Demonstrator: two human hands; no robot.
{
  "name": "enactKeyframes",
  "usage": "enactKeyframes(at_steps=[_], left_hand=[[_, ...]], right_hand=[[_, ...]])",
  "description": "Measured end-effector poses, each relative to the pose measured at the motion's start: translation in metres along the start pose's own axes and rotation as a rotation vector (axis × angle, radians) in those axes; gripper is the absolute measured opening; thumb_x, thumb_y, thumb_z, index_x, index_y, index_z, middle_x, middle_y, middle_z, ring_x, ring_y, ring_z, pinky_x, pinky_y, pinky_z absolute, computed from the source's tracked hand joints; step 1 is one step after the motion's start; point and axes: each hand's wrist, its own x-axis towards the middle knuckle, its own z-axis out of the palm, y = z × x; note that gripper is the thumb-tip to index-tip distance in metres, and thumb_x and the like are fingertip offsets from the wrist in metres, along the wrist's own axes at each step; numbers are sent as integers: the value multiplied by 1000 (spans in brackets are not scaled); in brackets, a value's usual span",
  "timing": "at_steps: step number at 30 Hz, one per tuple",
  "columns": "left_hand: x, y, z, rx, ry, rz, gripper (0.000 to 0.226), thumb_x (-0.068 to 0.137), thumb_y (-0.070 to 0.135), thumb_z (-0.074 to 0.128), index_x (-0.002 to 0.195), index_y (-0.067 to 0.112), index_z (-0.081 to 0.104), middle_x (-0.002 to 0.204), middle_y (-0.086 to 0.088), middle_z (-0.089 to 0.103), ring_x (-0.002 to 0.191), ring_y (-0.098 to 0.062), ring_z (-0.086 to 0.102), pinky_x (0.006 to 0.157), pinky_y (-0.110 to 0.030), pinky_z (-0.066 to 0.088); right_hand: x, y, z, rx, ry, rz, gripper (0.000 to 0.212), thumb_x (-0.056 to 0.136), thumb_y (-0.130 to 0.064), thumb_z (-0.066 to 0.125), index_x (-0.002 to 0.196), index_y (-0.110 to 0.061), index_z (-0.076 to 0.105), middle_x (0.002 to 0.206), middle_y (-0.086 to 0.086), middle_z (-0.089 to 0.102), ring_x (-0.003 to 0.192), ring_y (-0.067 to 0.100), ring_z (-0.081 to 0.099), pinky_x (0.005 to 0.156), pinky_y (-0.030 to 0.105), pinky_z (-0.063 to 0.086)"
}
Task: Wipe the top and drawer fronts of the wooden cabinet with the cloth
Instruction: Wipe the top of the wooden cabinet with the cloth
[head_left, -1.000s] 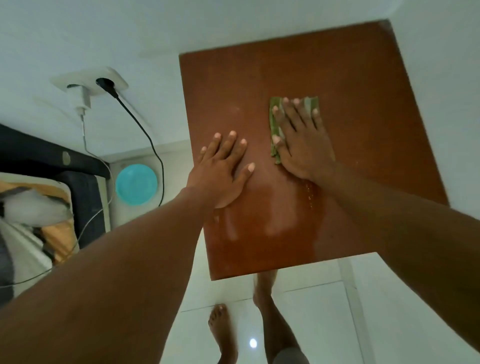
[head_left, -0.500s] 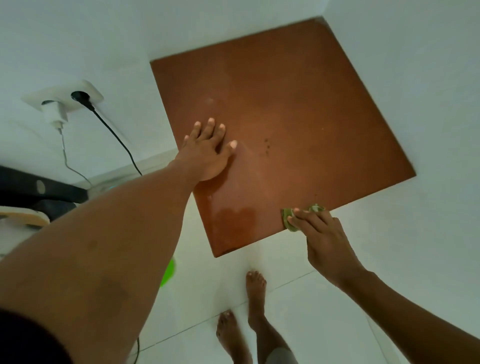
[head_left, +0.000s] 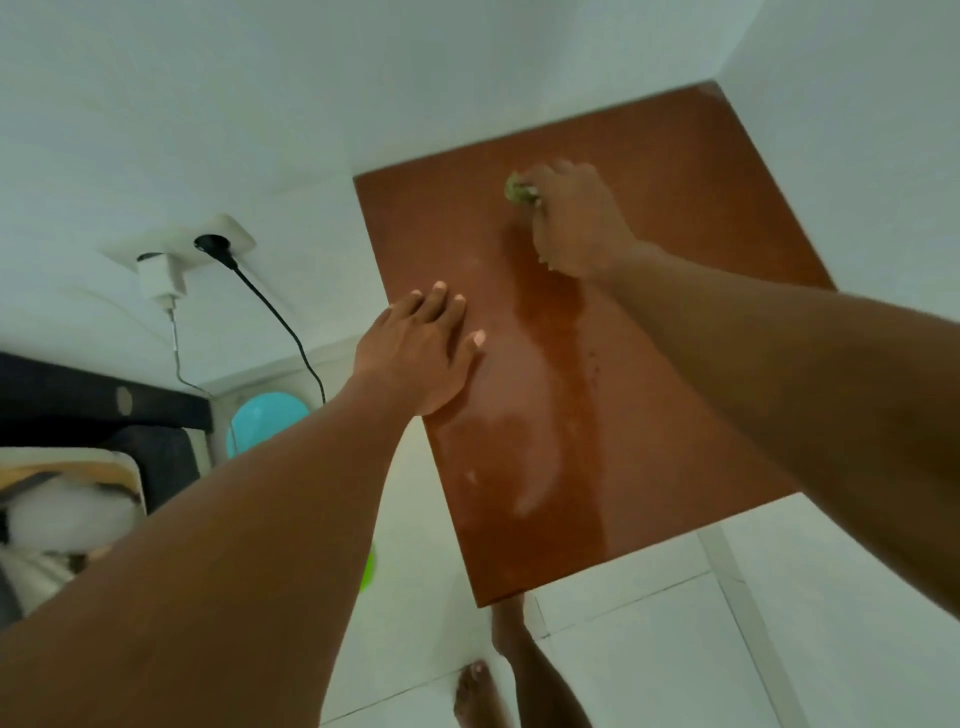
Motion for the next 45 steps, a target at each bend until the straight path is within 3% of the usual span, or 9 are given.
enactKeyframes(at_steps=[4, 8, 12, 17, 30, 36, 40, 43, 45], left_hand=[[0, -1, 7, -77, 5, -32, 68, 103, 62, 16, 163, 30, 13, 172, 5, 5, 158, -21, 3, 128, -42, 11], [-2, -3, 14, -64, 2, -22, 69, 103, 64, 14, 163, 33, 3, 172, 8, -4, 158, -19, -5, 127, -43, 4], [-4, -6, 20, -92, 27, -16, 69, 103, 64, 17, 163, 35, 2, 172, 9, -5, 158, -17, -7, 126, -41, 1], [-4, -10, 22, -94, 31, -1, 67, 103, 62, 19, 163, 35, 4, 172, 10, -2, 158, -17, -5, 127, -43, 4], [0, -11, 9, -30, -21, 43, 68, 103, 61, 14, 163, 31, 12, 172, 4, 4, 158, -24, 5, 127, -49, 8], [7, -11, 8, -33, -61, 54, 75, 99, 66, 8, 164, 27, 9, 172, -1, 1, 158, -27, 2, 127, -50, 8], [3, -13, 7, -57, -70, 55, 75, 100, 66, 10, 164, 25, 9, 172, -2, 0, 158, -26, -1, 127, -49, 6], [-19, -16, 9, -58, -27, 79, 71, 105, 59, 17, 163, 18, 15, 172, -7, 6, 158, -30, 4, 127, -48, 9], [-36, -24, 16, -37, 7, 101, 68, 106, 53, 22, 163, 15, 17, 171, -8, 9, 158, -30, 7, 127, -47, 12]], right_hand=[[72, -24, 3, -87, -49, -43, 53, 90, -13, 40, 142, -15, 52, 135, 19, 56, 123, 42, 49, 97, 48, 45], [95, -24, 22, -156, -153, -123, 63, 87, -42, 33, 137, -12, 56, 129, 19, 61, 124, 41, 50, 100, 48, 44], [101, -6, 47, -199, -7, -213, 53, 92, -42, 42, 132, -14, 62, 129, 13, 63, 122, 38, 53, 97, 46, 47], [75, 4, 67, -234, -74, -180, 63, 100, -43, 31, 159, -21, 28, 164, 8, 32, 153, 32, 23, 121, 52, 23], [-216, -6, 88, -151, -103, -80, 60, 106, -39, 23, 163, -23, 11, 171, 2, 9, 159, 22, -2, 128, 49, 8], [-344, -11, 105, 41, 44, -77, 62, 95, -3, 59, 154, -12, 40, 162, 7, 36, 155, 28, 24, 119, 53, 33], [-372, -21, 93, -13, 18, -126, 72, 69, 12, 81, 136, -6, 62, 143, 12, 59, 134, 34, 55, 89, 47, 60], [-368, -20, 64, -5, -52, -200, 66, 76, 5, 81, 137, -8, 60, 131, 16, 68, 99, 30, 75, 73, 31, 63], [-335, -24, 42, 43, -34, -196, 44, 94, -7, 60, 138, -8, 56, 124, 16, 69, 83, 21, 71, 70, 22, 54]])
